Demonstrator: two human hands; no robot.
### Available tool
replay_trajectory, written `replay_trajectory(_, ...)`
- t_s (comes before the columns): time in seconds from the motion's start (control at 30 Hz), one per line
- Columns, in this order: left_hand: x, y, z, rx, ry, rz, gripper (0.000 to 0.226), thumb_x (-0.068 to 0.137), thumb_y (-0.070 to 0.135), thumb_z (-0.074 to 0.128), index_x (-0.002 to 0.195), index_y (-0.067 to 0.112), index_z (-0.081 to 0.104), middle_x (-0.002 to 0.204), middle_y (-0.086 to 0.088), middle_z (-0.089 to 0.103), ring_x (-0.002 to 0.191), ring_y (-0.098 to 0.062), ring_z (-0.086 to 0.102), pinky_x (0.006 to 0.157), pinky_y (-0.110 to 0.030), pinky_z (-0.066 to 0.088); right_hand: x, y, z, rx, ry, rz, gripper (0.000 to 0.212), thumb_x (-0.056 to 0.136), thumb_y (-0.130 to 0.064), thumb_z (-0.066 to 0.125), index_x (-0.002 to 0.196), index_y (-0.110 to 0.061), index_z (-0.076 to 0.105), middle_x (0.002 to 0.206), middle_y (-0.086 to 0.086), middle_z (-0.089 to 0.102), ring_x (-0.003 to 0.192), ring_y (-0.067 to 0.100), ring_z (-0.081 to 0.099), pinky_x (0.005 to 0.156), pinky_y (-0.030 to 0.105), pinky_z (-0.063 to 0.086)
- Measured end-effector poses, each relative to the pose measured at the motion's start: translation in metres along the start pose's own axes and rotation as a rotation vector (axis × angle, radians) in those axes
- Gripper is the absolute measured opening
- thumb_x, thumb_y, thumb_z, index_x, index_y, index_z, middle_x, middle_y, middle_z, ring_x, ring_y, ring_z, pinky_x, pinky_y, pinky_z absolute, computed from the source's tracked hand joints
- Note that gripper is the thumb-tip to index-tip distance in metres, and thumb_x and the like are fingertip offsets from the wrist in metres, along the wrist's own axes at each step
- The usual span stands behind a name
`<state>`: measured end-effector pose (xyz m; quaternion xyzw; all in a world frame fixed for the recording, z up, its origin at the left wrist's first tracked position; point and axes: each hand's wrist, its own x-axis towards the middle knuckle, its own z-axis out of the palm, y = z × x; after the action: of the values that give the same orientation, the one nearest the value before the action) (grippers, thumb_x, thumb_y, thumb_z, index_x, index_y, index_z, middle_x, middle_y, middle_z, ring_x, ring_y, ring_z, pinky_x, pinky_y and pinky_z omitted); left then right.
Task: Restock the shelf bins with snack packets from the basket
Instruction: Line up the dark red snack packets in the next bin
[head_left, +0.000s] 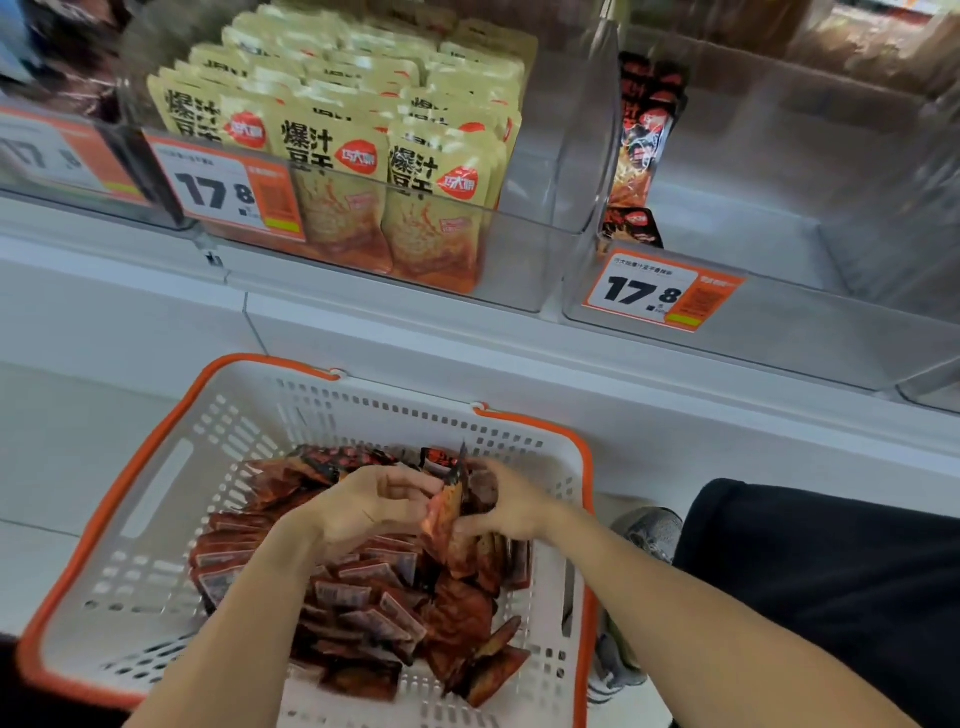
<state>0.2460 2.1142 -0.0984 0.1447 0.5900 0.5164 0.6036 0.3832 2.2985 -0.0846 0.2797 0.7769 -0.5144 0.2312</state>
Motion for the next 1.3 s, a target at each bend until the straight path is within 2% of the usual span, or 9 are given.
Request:
replay_trajectory(0.1,-0.012,0.017,-0.008,-0.14,-0.074,0.08,0.057,0.062,0.016,0.094,0.113,0.003,0.072,0.102,-0.019,0.069,0.093,-0.032,0.069,0.086,-0.045,0.059,-0.006,-0.017,-0.015,0.105,0.021,-0.051,0.072,0.061,-0.034,0.094,0.123,-0.023,0.059,0.116,0.0,0.069,0.111,0.02,0.065,0.101,0.044,0.051)
replay_trajectory(0.2,-0.023,0.049,-0.009,-0.111,-0.109,0.133,0.065,0.061,0.022,0.095,0.118,0.006,0.07,0.119,-0.018,0.068,0.102,-0.033,0.068,0.079,-0.044,0.062,-0.019,-0.036,-0.04,0.124,-0.044,-0.101,0.044,0.073,-0.012,0.088,0.111,-0.01,0.066,0.097,0.011,0.076,0.091,0.027,0.073,0.083,0.044,0.061)
replay_trajectory(0.33,-0.032,0.1,0.016,0.322,-0.007,0.265,0.042,0.075,0.026,0.086,0.112,0.014,0.073,0.113,-0.003,0.074,0.104,-0.021,0.07,0.086,-0.033,0.057,-0.052,-0.076,-0.075,-0.068,0.098,-0.196,0.039,0.069,-0.013,0.091,0.096,-0.014,0.063,0.086,0.006,0.072,0.071,0.019,0.072,0.063,0.034,0.061)
replay_trajectory(0.53,-0.031,0.154,0.088,0.384,0.185,0.644,0.012,0.087,0.006,0.073,0.079,0.015,0.071,0.07,0.006,0.072,0.066,-0.005,0.066,0.067,-0.02,0.048,-0.126,-0.12,-0.137,-0.358,0.344,-0.345,0.034,0.072,-0.027,0.088,0.093,-0.027,0.061,0.09,-0.005,0.065,0.082,0.013,0.064,0.073,0.036,0.052)
replay_trajectory(0.77,-0.033,0.194,0.156,0.376,0.596,1.135,0.014,0.091,0.023,0.072,0.103,0.024,0.065,0.101,0.007,0.069,0.099,-0.013,0.065,0.087,-0.023,0.05,-0.209,-0.154,-0.226,-0.265,0.544,-0.606,0.027,0.083,-0.023,0.079,0.106,-0.027,0.066,0.105,-0.002,0.073,0.101,0.024,0.068,0.091,0.051,0.054)
replay_trajectory(0.93,-0.013,0.221,0.151,0.782,0.653,1.073,0.077,0.086,0.051,0.069,0.148,0.019,0.037,0.149,0.0,0.043,0.139,-0.012,0.035,0.114,-0.024,0.028,-0.19,-0.151,-0.283,-0.332,0.605,-0.4,0.029,0.086,-0.014,0.075,0.114,-0.014,0.065,0.094,0.01,0.072,0.081,0.021,0.065,0.073,0.038,0.056)
replay_trajectory(1.0,-0.004,0.222,0.151,0.925,0.674,1.004,0.1,0.078,0.067,0.06,0.156,0.015,0.025,0.142,-0.003,0.051,0.129,-0.01,0.037,0.108,-0.023,0.023,-0.157,-0.14,-0.291,-0.351,0.6,-0.233,0.03,0.085,-0.012,0.077,0.111,-0.01,0.064,0.089,0.006,0.07,0.073,0.019,0.062,0.062,0.028,0.052)
replay_trajectory(1.13,0.01,0.215,0.149,1.107,0.813,1.02,0.093,0.084,0.07,0.05,0.155,0.013,0.028,0.099,-0.005,0.065,0.096,-0.023,0.052,0.09,-0.028,0.027,-0.098,-0.125,-0.297,-0.134,0.63,-0.021,0.033,0.083,-0.012,0.079,0.111,-0.004,0.063,0.097,0.012,0.069,0.083,0.025,0.067,0.069,0.033,0.058)
replay_trajectory(1.3,0.017,0.209,0.145,1.165,0.888,1.07,0.081,0.092,0.058,0.052,0.154,0.013,0.026,0.098,-0.001,0.061,0.093,-0.021,0.052,0.094,-0.03,0.029,-0.058,-0.124,-0.304,-0.104,0.602,0.122,0.042,0.079,-0.021,0.084,0.109,0.002,0.066,0.104,0.017,0.072,0.092,0.029,0.071,0.077,0.042,0.062)
